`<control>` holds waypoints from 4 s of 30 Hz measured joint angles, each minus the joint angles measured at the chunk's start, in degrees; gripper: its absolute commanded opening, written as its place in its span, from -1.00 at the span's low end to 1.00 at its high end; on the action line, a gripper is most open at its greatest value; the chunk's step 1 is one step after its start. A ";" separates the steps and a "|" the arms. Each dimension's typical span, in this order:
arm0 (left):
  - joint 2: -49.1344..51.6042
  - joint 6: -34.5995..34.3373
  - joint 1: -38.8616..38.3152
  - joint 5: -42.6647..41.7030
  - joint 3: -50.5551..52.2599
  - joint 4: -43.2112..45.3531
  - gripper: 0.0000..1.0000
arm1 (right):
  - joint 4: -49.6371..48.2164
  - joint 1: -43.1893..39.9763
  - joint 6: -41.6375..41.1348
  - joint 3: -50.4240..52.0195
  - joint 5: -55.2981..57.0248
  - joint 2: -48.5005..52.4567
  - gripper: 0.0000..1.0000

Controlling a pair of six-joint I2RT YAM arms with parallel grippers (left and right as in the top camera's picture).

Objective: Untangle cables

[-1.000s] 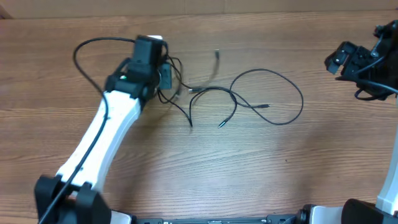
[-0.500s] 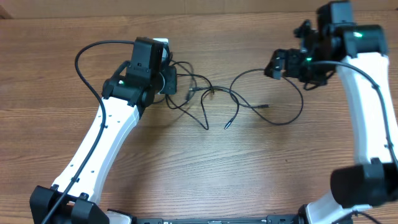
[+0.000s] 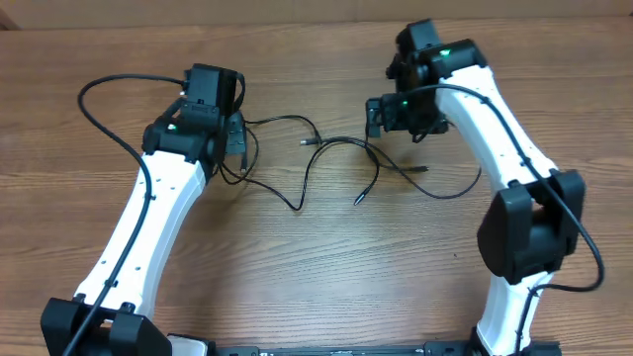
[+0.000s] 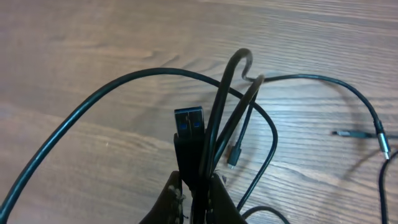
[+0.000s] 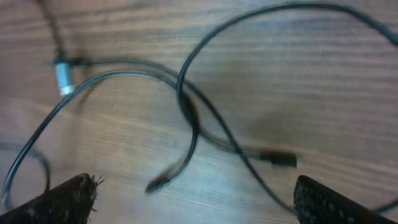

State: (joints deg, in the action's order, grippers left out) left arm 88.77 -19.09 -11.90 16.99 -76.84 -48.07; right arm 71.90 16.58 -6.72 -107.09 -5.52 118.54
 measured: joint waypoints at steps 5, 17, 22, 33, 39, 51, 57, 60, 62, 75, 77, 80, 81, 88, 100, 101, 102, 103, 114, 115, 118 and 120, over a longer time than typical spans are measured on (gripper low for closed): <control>0.00 -5.64 1.03 0.61 0.00 -1.68 -0.92 | -6.16 2.51 -3.43 0.04 2.91 3.30 0.98; 0.00 -8.28 1.03 -1.75 0.00 -1.70 -0.91 | -12.59 4.31 -16.70 0.61 7.23 9.42 0.75; 0.00 -8.46 1.03 -2.89 0.00 -1.70 -0.92 | -13.62 4.31 -21.53 0.94 7.63 13.00 0.59; 0.00 -8.46 1.03 -4.24 0.00 -1.68 -0.91 | -15.23 4.31 -26.34 2.89 9.35 13.81 -0.62; 0.00 -8.46 1.03 -4.59 0.00 -1.70 -0.92 | -11.50 4.33 -28.65 3.93 11.43 13.09 -0.92; 0.00 -8.44 1.03 -4.68 0.00 -1.68 -0.91 | 1.97 -5.07 -29.09 2.80 22.34 9.27 -0.93; 0.00 -8.44 1.03 -4.81 0.00 -1.68 -0.92 | 3.74 -15.34 -27.67 1.05 30.08 -4.68 -0.93; 0.00 -8.44 1.03 -4.81 0.00 -1.66 -0.92 | 3.54 -21.20 -26.10 -0.02 32.15 -10.75 -0.93; 0.00 -8.44 1.03 -4.79 0.00 -1.66 -0.92 | 3.61 -25.03 -25.59 -0.35 33.07 -13.11 -0.93; 0.00 -8.44 1.03 -4.79 0.00 -1.66 -0.91 | 4.15 -36.57 -15.34 -0.17 13.92 -13.14 0.14; 0.00 -8.44 1.03 -4.79 0.00 -1.64 -0.91 | 4.61 -35.65 -11.10 0.13 7.02 -13.14 0.19; 0.00 -8.44 1.03 -4.81 0.00 -1.64 -0.92 | 5.09 -33.16 -7.85 1.18 0.00 -13.14 0.29; 0.00 -8.44 1.03 -4.81 0.00 -1.66 -0.91 | 5.20 -31.69 -6.91 1.86 -2.01 -13.14 0.33; 0.00 -8.44 1.03 -4.81 0.00 -1.66 -0.92 | -3.23 -22.29 -7.28 11.17 -5.95 -13.14 0.39; 0.00 -8.44 1.03 -4.81 0.00 -1.66 -0.91 | -29.75 -13.81 -21.31 31.30 3.82 -13.14 0.34; 0.00 -8.44 1.03 -4.81 0.00 -1.66 -0.91 | -32.24 -13.68 -22.25 32.85 4.31 -13.09 0.33; 0.00 -8.44 1.03 -4.81 0.00 -1.66 -0.92 | -35.21 -13.53 -23.19 34.49 4.55 -13.09 0.30; 0.00 -8.44 1.03 -4.79 0.00 -1.66 -0.91 | -37.27 -13.42 -23.65 35.58 4.70 -13.09 0.24; 0.00 -8.44 1.03 -4.81 0.00 -1.68 -0.91 | -43.30 -12.41 -28.85 41.72 7.96 -13.05 -0.93; 0.00 -8.44 1.03 -4.81 0.00 -1.68 -0.92 | -42.69 -12.57 -28.85 41.70 8.39 -13.03 -0.93; 0.00 -8.44 1.03 -4.81 0.00 -1.75 -0.92 | -36.24 -15.04 -27.76 39.58 11.37 -13.03 -0.93; 0.00 -8.44 1.03 -4.81 0.00 -1.73 -0.92 | -31.95 -18.25 -25.79 36.13 13.46 -13.05 -0.92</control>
State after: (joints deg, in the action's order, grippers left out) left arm 88.77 -27.53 -10.87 12.19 -76.84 -49.80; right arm 39.94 -1.67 -32.51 -70.96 7.94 105.49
